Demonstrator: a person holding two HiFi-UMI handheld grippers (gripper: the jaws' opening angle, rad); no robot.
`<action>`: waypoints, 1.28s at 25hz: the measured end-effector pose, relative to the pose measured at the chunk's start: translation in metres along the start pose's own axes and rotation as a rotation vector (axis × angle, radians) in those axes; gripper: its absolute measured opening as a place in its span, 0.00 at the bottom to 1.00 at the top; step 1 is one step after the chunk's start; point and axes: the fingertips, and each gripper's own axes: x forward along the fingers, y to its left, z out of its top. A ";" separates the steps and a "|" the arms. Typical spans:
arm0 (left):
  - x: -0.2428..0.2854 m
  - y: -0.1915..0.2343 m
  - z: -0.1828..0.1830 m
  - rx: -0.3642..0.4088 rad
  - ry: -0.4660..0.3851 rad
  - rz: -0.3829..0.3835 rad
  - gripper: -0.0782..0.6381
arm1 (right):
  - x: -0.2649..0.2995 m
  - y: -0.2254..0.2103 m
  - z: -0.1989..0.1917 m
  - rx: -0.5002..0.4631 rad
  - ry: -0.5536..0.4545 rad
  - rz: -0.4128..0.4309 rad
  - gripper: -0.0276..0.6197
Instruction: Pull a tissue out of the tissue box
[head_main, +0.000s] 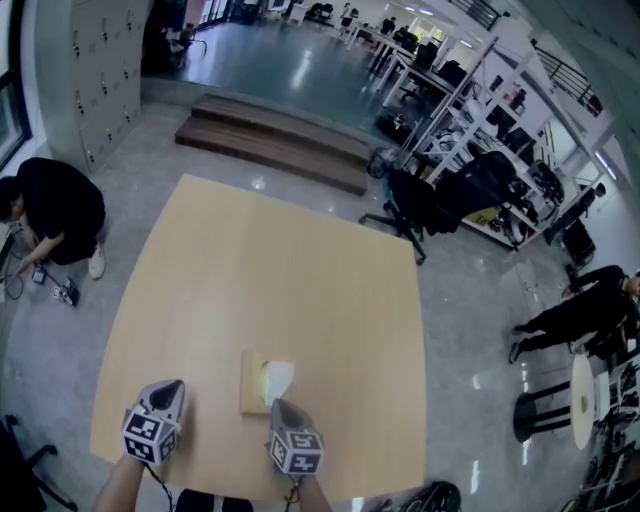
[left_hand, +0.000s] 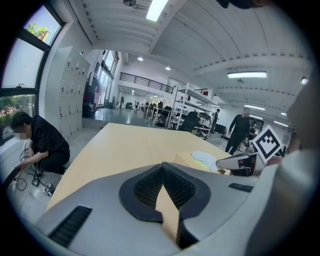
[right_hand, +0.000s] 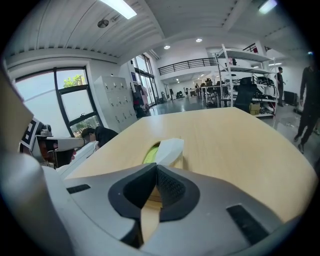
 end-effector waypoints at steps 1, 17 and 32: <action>0.000 -0.001 0.000 0.000 -0.002 0.000 0.12 | -0.001 -0.001 0.000 0.004 -0.003 0.003 0.06; -0.006 -0.010 0.038 0.025 -0.078 0.000 0.12 | -0.025 -0.006 0.039 -0.016 -0.103 -0.007 0.06; -0.022 -0.024 0.089 0.068 -0.187 -0.004 0.12 | -0.062 -0.010 0.097 -0.037 -0.251 -0.021 0.06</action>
